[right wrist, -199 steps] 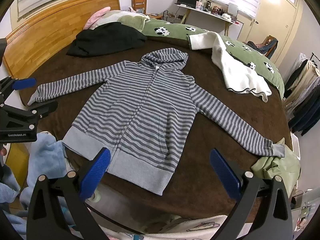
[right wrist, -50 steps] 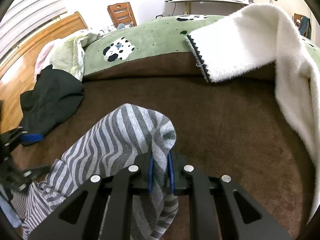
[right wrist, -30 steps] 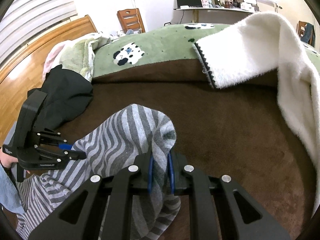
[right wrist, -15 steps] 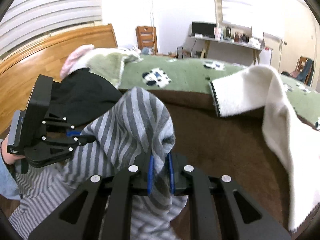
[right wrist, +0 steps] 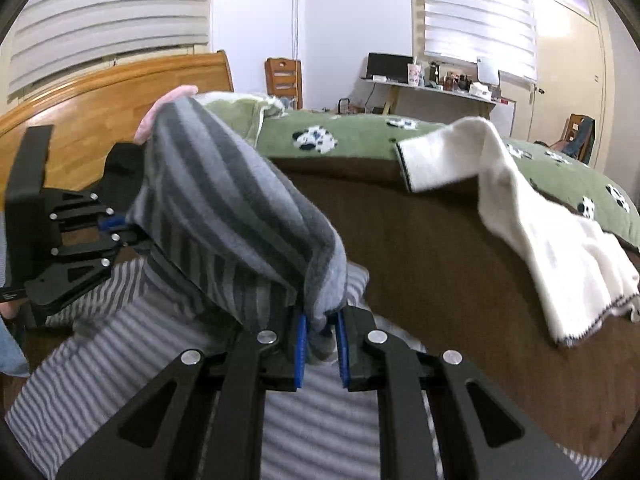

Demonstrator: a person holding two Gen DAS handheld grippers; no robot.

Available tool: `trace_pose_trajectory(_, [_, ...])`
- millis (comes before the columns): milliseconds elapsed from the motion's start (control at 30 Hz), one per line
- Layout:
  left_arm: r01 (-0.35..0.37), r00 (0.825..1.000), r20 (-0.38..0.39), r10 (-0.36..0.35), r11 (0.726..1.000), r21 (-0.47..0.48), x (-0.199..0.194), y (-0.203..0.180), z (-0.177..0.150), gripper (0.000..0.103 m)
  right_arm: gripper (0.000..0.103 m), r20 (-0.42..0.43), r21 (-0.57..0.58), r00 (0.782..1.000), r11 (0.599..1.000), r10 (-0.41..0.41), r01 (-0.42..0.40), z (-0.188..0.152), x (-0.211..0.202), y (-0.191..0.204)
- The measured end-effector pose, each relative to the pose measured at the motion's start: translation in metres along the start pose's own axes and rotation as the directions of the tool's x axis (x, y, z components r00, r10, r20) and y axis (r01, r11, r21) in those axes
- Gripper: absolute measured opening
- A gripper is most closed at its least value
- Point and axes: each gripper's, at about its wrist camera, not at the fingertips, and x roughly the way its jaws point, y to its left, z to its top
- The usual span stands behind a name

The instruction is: Fold large clothes

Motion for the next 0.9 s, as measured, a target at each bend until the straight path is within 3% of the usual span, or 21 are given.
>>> trace_pose_trajectory(233, [0.075, 0.993, -0.094, -0.070, 0.996, 0.046, -0.032, -0.042, -0.046, 0.009, 0.013, -0.082, -0.072, 0.997, 0.997, -0.013, 0.007, -0.052, -0.015, 0.026])
trace_pose_trajectory(500, [0.132, 0.975, -0.172, -0.137, 0.990, -0.042, -0.041, -0.058, -0.073, 0.015, 0.021, -0.184, -0.116, 0.983, 0.993, -0.013, -0.008, -0.106, -0.016, 0.050])
trace_pose_trajectory(567, [0.139, 0.972, -0.186, -0.146, 0.989, -0.050, -0.040, -0.057, -0.073, 0.023, 0.026, -0.177, -0.109, 0.984, 0.994, -0.021, 0.002, -0.108, -0.020, 0.051])
trace_pose_trajectory(600, [0.143, 0.970, -0.191, -0.151, 0.988, -0.058, -0.041, -0.056, -0.073, 0.039, 0.029, -0.175, -0.100, 0.984, 0.995, -0.020, 0.003, -0.108, -0.022, 0.051])
trace_pose_trajectory(633, [0.135, 0.970, -0.194, -0.144, 0.989, -0.057, -0.043, -0.056, -0.073, 0.066, 0.033, -0.174, -0.088, 0.985, 0.996, -0.015, 0.000, -0.106, -0.023, 0.050])
trace_pose_trajectory(700, [0.113, 0.977, -0.176, -0.118, 0.993, -0.037, -0.054, -0.059, -0.071, 0.085, 0.041, -0.175, -0.078, 0.985, 0.997, -0.008, -0.005, -0.103, -0.029, 0.050])
trace_pose_trajectory(767, [0.111, 0.979, -0.171, -0.110, 0.994, -0.008, -0.062, -0.061, -0.068, 0.086, 0.048, -0.177, -0.082, 0.984, 0.997, -0.005, -0.009, -0.100, -0.035, 0.052])
trace_pose_trajectory(833, [0.127, 0.974, -0.189, -0.126, 0.992, -0.008, -0.068, -0.058, -0.065, 0.094, 0.055, -0.182, -0.083, 0.983, 0.996, 0.001, -0.016, -0.096, -0.042, 0.052])
trace_pose_trajectory(900, [0.147, 0.969, -0.199, -0.146, 0.989, -0.008, -0.075, -0.055, -0.061, 0.097, 0.062, -0.184, -0.073, 0.983, 0.997, 0.007, -0.021, -0.094, -0.051, 0.051])
